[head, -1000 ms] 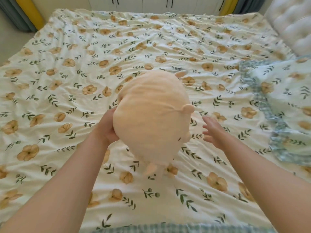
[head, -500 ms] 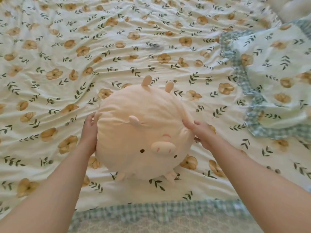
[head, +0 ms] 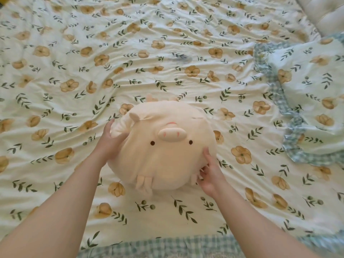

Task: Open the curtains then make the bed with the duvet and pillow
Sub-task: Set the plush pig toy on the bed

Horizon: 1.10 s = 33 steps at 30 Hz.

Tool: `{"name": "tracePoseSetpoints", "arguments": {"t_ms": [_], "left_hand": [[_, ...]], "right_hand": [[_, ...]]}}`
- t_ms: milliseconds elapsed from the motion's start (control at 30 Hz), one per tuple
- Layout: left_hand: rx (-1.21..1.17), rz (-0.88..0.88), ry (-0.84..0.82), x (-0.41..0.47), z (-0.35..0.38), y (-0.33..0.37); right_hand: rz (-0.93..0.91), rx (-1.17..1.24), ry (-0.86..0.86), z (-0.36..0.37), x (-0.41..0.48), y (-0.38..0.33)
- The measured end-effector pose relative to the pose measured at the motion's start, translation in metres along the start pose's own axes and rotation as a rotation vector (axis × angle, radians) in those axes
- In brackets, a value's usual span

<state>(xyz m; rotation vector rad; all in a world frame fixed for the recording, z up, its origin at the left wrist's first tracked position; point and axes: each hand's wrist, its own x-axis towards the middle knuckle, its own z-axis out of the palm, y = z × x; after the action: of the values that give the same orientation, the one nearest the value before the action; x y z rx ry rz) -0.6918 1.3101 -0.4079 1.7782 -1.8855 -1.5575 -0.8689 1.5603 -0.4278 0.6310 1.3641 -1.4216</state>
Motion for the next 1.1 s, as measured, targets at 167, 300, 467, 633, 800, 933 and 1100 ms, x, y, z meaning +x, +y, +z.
{"name": "tracePoseSetpoints", "arguments": {"t_ms": [167,300,467,633,800,933,1100], "left_hand": [[0.110,-0.160,-0.226,0.005,-0.003,-0.003],[0.114,-0.017,-0.087,0.002,0.004,-0.001],[-0.049,0.072,-0.167,-0.005,0.031,0.024],[-0.158,0.064,-0.245,-0.028,0.083,0.046],[-0.317,0.091,-0.280,-0.072,0.168,0.080],[-0.328,0.207,-0.345,-0.119,0.251,0.129],[-0.291,0.394,-0.301,-0.173,0.365,0.197]], "right_hand": [[0.292,0.038,0.067,0.026,-0.013,0.034],[0.217,0.213,-0.063,0.052,-0.022,0.029],[-0.250,-0.020,0.325,0.055,-0.001,-0.017],[-0.502,-0.236,0.327,-0.001,-0.004,-0.100],[-0.682,-0.397,0.256,-0.062,-0.021,-0.191],[-0.862,-0.598,0.285,-0.131,-0.046,-0.280],[-1.080,-0.774,0.416,-0.215,-0.077,-0.385]]}}
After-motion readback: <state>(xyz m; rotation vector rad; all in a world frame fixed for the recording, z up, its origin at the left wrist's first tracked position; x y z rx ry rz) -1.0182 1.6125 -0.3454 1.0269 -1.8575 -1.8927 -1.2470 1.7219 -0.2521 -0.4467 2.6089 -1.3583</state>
